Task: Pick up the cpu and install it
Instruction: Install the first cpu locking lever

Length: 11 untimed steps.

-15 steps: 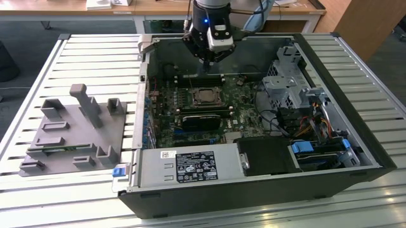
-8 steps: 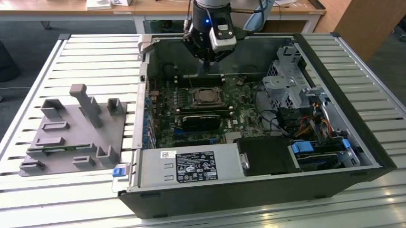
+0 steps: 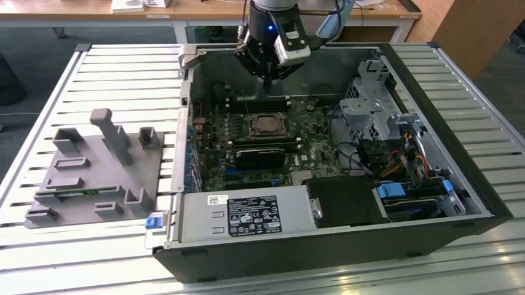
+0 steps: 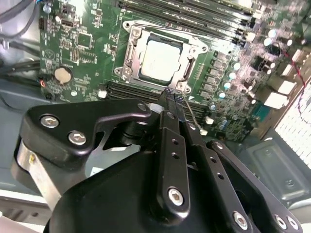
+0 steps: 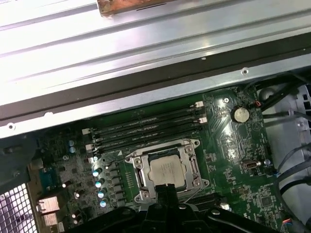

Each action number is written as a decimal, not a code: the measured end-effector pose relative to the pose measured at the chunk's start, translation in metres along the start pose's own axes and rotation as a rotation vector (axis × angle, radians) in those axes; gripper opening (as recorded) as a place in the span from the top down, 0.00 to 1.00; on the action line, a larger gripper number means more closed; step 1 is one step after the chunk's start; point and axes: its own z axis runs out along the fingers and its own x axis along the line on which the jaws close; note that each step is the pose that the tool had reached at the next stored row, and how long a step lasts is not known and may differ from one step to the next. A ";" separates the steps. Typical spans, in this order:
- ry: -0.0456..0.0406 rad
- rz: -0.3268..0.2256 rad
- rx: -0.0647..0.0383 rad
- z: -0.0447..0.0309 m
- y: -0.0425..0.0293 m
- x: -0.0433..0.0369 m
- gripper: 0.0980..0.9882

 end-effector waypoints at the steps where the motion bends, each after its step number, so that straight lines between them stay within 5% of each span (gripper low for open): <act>1: 0.0003 -0.017 0.000 0.0000 0.0000 0.0000 0.99; 11: 0.0018 -0.138 0.000 0.0001 0.0000 0.0000 0.99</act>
